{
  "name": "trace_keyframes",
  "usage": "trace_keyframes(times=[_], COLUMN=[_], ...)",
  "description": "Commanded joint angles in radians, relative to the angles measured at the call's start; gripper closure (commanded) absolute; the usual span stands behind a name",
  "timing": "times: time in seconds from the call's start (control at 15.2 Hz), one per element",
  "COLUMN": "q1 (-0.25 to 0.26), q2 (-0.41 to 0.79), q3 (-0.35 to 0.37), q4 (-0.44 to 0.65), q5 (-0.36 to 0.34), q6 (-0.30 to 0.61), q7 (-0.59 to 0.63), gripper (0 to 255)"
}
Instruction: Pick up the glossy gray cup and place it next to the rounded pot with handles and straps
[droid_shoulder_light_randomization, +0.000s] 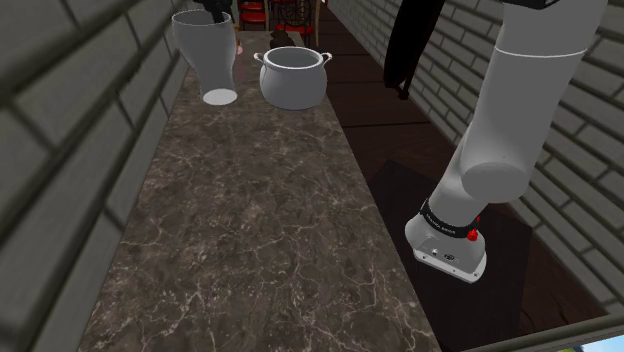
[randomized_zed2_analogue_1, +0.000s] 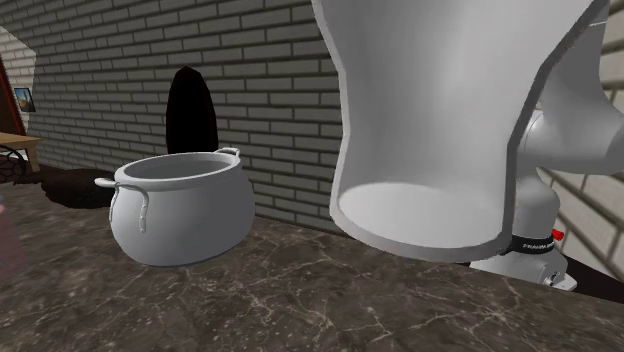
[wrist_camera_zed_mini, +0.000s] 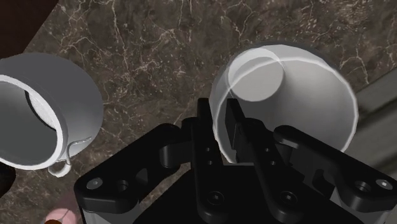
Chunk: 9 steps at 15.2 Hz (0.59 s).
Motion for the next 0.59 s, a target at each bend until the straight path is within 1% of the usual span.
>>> trace_keyframes(times=[0.0, 0.26, 0.53], q1=[-0.035, -0.103, -0.163], q2=[-0.026, -0.075, -0.102], q3=[-0.018, -0.06, -0.103], q4=[-0.033, -0.096, -0.132], q5=[0.007, 0.019, 0.022], q6=[0.016, 0.047, 0.07], q7=[-0.049, -0.151, -0.25], gripper=[255, 255, 255])
